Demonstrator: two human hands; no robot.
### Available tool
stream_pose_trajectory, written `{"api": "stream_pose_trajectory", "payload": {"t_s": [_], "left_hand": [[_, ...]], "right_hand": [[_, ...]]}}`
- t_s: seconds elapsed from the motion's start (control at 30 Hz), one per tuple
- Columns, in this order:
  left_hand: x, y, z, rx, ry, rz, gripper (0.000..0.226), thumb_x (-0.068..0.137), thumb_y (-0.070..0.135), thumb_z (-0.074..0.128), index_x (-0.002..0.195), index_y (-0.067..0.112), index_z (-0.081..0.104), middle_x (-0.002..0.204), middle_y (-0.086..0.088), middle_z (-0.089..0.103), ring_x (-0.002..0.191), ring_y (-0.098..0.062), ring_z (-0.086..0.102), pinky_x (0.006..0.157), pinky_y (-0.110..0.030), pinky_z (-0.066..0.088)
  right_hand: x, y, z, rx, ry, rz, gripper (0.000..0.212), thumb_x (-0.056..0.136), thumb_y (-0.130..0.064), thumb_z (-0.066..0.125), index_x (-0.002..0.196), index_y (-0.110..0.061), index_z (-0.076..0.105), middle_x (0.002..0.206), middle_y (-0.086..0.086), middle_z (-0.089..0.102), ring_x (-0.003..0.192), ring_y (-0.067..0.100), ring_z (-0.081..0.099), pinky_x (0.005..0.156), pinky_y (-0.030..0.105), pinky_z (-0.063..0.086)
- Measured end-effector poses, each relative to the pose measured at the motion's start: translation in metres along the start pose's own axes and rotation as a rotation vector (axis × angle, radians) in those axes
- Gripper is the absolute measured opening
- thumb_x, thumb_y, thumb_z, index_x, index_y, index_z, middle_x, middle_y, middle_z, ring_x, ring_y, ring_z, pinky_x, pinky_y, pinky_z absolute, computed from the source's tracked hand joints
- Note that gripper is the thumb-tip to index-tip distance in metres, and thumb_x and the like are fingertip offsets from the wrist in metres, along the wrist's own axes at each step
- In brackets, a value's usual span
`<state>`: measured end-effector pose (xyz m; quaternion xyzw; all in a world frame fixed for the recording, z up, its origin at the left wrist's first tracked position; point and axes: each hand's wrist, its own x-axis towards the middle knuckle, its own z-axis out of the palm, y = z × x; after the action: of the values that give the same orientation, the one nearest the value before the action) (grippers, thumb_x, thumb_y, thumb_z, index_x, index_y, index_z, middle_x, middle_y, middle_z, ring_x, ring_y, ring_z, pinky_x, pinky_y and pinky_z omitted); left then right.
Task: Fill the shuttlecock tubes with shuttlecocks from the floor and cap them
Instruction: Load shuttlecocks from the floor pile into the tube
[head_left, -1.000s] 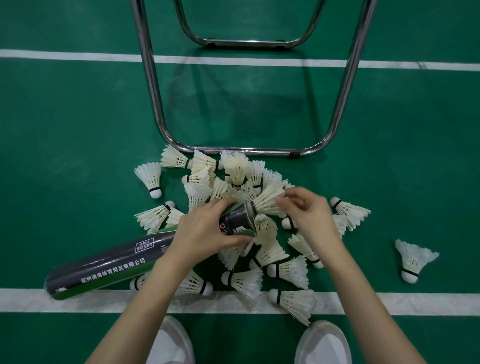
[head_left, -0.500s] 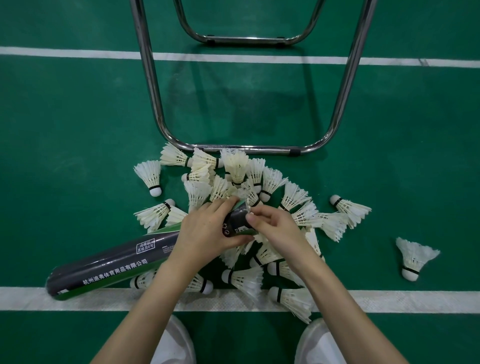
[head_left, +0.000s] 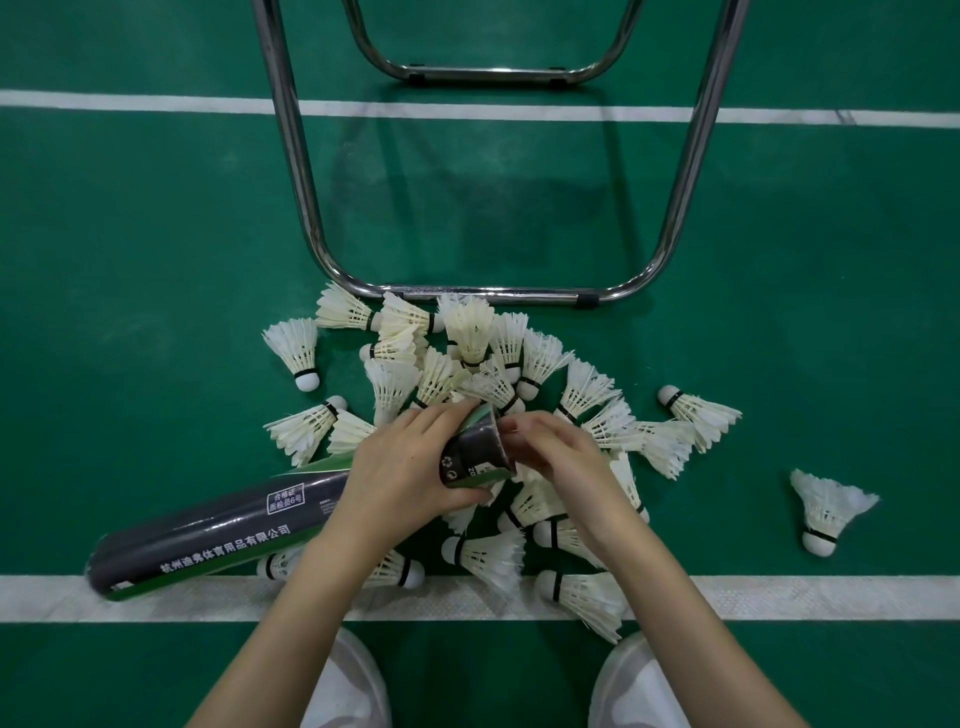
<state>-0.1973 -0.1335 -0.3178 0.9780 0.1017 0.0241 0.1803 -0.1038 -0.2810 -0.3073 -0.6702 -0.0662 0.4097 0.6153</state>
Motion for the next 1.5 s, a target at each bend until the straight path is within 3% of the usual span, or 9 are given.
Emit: {"api": "stream_pose_trajectory", "payload": {"t_s": [0.2,0.37,0.47,0.57,0.73,0.93,1.13,1.3,1.5], "left_hand": [[-0.002,-0.007,0.001,0.041,-0.033,-0.048,0.090,0.056,0.066,0.068,0.130,0.018,0.050,0.115,0.001,0.064,0.098,-0.023,0.062,0.069,-0.033,0.050],[-0.002,-0.007,0.002,0.049,-0.026,-0.049,0.089,0.055,0.064,0.068,0.128,0.017,0.052,0.113,0.000,0.065,0.095,-0.024,0.063,0.067,-0.033,0.051],[-0.001,-0.007,0.003,0.037,-0.027,-0.056,0.088,0.057,0.062,0.071,0.130,0.018,0.050,0.115,0.000,0.063,0.098,-0.024,0.061,0.072,-0.034,0.050],[0.001,-0.007,0.003,0.041,-0.029,-0.058,0.088,0.058,0.063,0.070,0.131,0.018,0.049,0.117,0.001,0.063,0.099,-0.023,0.060,0.071,-0.032,0.049],[0.004,-0.006,0.001,0.035,-0.026,-0.073,0.090,0.058,0.063,0.070,0.132,0.019,0.046,0.115,0.001,0.062,0.096,-0.022,0.059,0.068,-0.031,0.046],[0.003,-0.004,-0.002,0.028,-0.041,-0.097,0.091,0.061,0.065,0.067,0.136,0.022,0.041,0.122,0.003,0.058,0.104,-0.021,0.055,0.075,-0.032,0.044],[0.003,0.006,0.001,0.006,-0.051,-0.089,0.090,0.061,0.059,0.072,0.136,0.019,0.043,0.125,0.002,0.057,0.108,-0.022,0.054,0.083,-0.035,0.044],[0.004,0.004,0.000,-0.004,-0.041,-0.093,0.089,0.057,0.059,0.073,0.132,0.017,0.047,0.121,0.001,0.060,0.105,-0.023,0.057,0.080,-0.036,0.046],[0.003,0.004,0.001,0.005,-0.042,-0.074,0.088,0.058,0.058,0.073,0.130,0.015,0.049,0.117,0.000,0.062,0.098,-0.024,0.059,0.073,-0.036,0.047]], "right_hand": [[0.005,0.016,-0.012,-0.238,0.097,0.032,0.022,0.097,-0.021,0.042,0.111,-0.020,0.060,0.081,0.007,0.066,0.067,0.011,0.058,0.065,0.018,0.048],[0.011,0.017,-0.008,-0.412,0.088,0.044,0.034,0.097,-0.035,0.040,0.123,-0.021,0.056,0.099,-0.004,0.065,0.093,0.012,0.061,0.091,0.033,0.048],[0.011,0.013,-0.009,-0.322,0.136,0.060,0.028,0.097,-0.031,0.041,0.110,-0.019,0.063,0.103,0.004,0.066,0.100,0.020,0.060,0.096,0.039,0.047],[0.006,0.003,-0.017,-0.225,0.217,0.002,0.025,0.097,-0.025,0.043,0.089,-0.019,0.066,0.090,-0.006,0.066,0.086,0.009,0.061,0.083,0.027,0.049],[0.002,-0.005,-0.025,-0.248,0.225,-0.091,0.020,0.095,-0.019,0.048,0.087,-0.013,0.066,0.067,-0.009,0.057,0.051,0.000,0.044,0.050,0.012,0.037],[0.000,-0.010,-0.017,-0.332,0.112,-0.207,0.024,0.094,-0.008,0.046,0.095,-0.023,0.065,0.095,-0.015,0.065,0.088,-0.014,0.056,0.075,0.001,0.040],[-0.006,-0.008,0.000,-0.242,0.016,-0.206,0.031,0.096,-0.014,0.046,0.110,-0.041,0.050,0.089,-0.002,0.063,0.082,0.005,0.060,0.073,0.014,0.046],[-0.007,-0.003,0.009,-0.113,0.016,-0.192,0.030,0.094,-0.018,0.052,0.118,-0.034,0.044,0.088,0.000,0.069,0.085,0.012,0.067,0.085,0.028,0.051],[-0.006,-0.004,0.012,-0.154,-0.026,-0.182,0.041,0.089,-0.011,0.058,0.116,-0.038,0.043,0.083,-0.004,0.070,0.078,0.007,0.066,0.071,0.015,0.047]]}}
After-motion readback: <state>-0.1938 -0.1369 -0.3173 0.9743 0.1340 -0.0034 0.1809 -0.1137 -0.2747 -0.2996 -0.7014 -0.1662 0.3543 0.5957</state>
